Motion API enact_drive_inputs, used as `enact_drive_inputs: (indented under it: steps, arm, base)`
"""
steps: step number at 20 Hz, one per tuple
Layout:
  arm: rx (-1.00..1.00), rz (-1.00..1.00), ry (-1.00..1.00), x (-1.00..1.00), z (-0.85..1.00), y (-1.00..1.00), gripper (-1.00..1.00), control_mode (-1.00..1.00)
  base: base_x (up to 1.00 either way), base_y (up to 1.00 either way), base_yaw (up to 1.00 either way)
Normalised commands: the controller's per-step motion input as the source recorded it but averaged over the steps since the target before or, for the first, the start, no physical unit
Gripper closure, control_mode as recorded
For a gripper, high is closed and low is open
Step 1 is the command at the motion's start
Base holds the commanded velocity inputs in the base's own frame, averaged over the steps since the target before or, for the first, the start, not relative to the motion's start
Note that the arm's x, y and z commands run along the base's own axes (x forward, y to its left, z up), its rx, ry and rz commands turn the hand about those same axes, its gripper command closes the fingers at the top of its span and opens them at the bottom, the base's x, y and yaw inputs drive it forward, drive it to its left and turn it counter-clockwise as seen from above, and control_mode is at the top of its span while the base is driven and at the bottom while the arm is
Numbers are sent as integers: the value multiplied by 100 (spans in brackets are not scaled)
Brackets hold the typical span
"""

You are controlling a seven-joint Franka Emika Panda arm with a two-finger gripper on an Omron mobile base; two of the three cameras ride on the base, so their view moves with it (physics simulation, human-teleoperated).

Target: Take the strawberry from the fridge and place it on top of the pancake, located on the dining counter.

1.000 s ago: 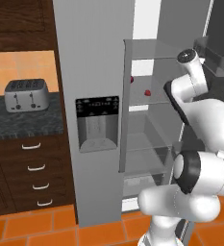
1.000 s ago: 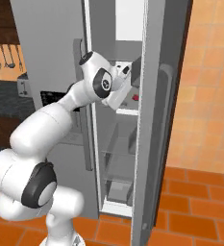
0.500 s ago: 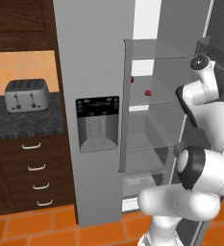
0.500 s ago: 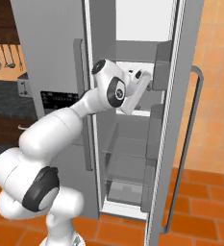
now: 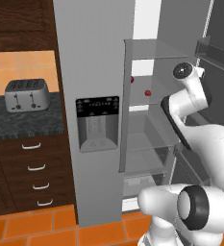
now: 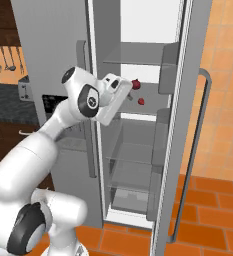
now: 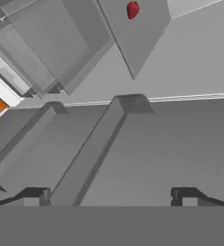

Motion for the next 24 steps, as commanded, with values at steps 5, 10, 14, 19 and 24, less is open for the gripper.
enact_drive_inputs:
  steps: [5,10,14,19,24]
  arm:
    - [49,-6,-31,-66,-22,42,-100,-100]
    - [55,-3,-27,-66,-28,46,-100,-100]
    - [46,-18,-16,-74,-30,71,-100,-100]
    - [31,-31,-6,-83,-24,65,-100,-100]
    - [16,-24,0,-58,-2,32,-100,-100]
  base:
    - [0,0,0]
    - [0,0,0]
    - [0,0,0]
    - [0,0,0]
    - [0,0,0]
